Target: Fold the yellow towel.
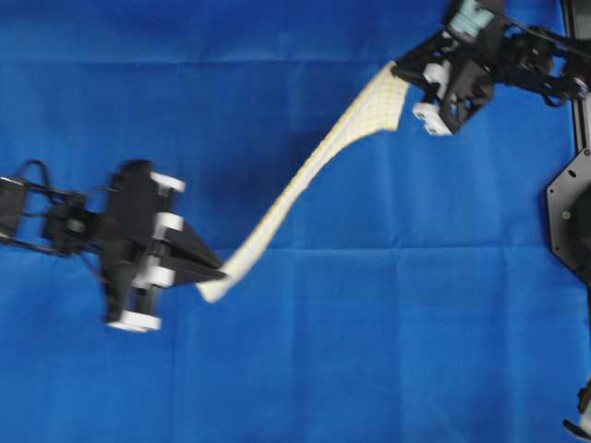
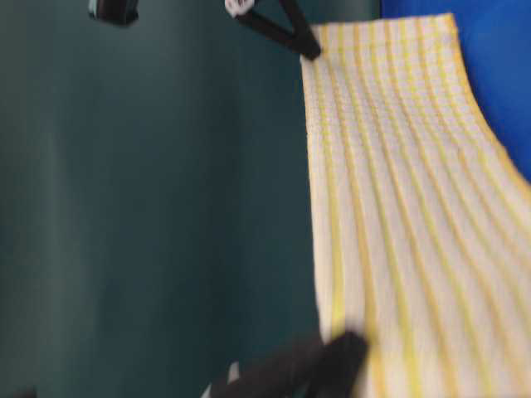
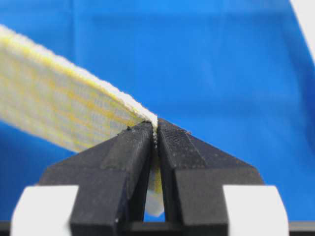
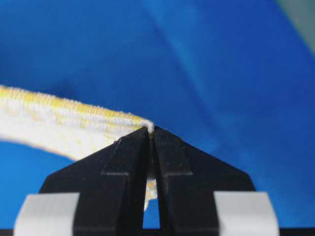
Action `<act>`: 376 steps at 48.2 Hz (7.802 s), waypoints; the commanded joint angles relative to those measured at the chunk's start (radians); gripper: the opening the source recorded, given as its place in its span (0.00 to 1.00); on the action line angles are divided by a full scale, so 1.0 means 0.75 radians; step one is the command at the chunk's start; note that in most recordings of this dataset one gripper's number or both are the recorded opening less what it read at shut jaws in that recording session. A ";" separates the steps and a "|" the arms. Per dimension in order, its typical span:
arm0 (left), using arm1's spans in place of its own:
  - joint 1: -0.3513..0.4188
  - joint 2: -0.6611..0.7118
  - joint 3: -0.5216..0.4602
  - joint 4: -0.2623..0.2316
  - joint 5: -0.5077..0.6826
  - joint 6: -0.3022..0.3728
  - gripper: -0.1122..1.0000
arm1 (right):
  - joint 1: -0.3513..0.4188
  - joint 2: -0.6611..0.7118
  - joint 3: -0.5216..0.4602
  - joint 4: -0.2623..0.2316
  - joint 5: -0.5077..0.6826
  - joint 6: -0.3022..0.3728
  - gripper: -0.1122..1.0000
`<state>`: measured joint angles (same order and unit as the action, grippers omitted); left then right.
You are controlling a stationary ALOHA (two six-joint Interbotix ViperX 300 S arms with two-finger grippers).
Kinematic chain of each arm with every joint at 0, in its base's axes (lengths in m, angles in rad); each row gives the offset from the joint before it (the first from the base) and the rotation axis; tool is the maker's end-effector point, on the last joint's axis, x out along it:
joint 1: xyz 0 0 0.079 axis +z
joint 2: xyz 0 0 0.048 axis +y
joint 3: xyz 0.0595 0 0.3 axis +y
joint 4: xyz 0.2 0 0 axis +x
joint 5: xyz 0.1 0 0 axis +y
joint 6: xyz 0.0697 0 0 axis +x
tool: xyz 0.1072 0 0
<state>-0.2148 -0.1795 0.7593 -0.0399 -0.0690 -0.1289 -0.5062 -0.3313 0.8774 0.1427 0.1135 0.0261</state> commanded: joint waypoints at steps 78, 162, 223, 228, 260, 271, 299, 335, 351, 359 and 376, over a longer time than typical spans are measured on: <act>-0.025 0.495 -0.614 -0.002 0.025 0.160 0.12 | -0.072 0.348 -0.380 -0.151 0.000 -0.002 0.12; 0.016 0.155 -0.178 -0.022 0.092 0.002 0.50 | 0.061 0.389 -0.456 -0.151 0.037 0.006 0.71; 0.532 -0.045 0.129 -0.022 -0.145 0.080 0.60 | 0.106 0.264 -0.219 -0.098 -0.170 0.018 0.71; 0.644 0.027 0.115 -0.022 -0.205 0.131 0.69 | 0.059 0.366 -0.276 -0.096 -0.172 0.018 0.71; 0.984 0.591 -0.094 -0.022 -0.387 0.207 0.78 | -0.037 0.787 -0.479 -0.014 -0.192 0.020 0.77; 1.021 0.624 -0.106 -0.022 -0.382 0.207 0.66 | -0.037 0.830 -0.497 0.035 -0.184 0.020 0.69; 0.996 0.630 -0.131 -0.010 -0.378 0.284 0.15 | -0.039 0.843 -0.493 0.059 -0.188 0.020 0.18; 0.902 0.438 -0.055 -0.014 -0.331 0.280 0.15 | 0.006 0.663 -0.432 0.059 -0.174 0.018 0.18; 0.675 0.262 0.070 -0.018 -0.288 0.278 0.15 | 0.221 0.466 -0.278 0.090 -0.174 0.022 0.18; 0.517 0.157 0.131 -0.018 -0.282 0.247 0.15 | 0.356 0.366 -0.196 0.135 -0.184 0.022 0.18; 0.227 0.143 0.172 -0.020 -0.268 0.121 0.15 | 0.616 0.331 -0.137 0.221 -0.194 0.022 0.18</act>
<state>-0.0015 -0.0568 0.8943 -0.0537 -0.2715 -0.0322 -0.0782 -0.0614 0.7823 0.2976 -0.0245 0.0414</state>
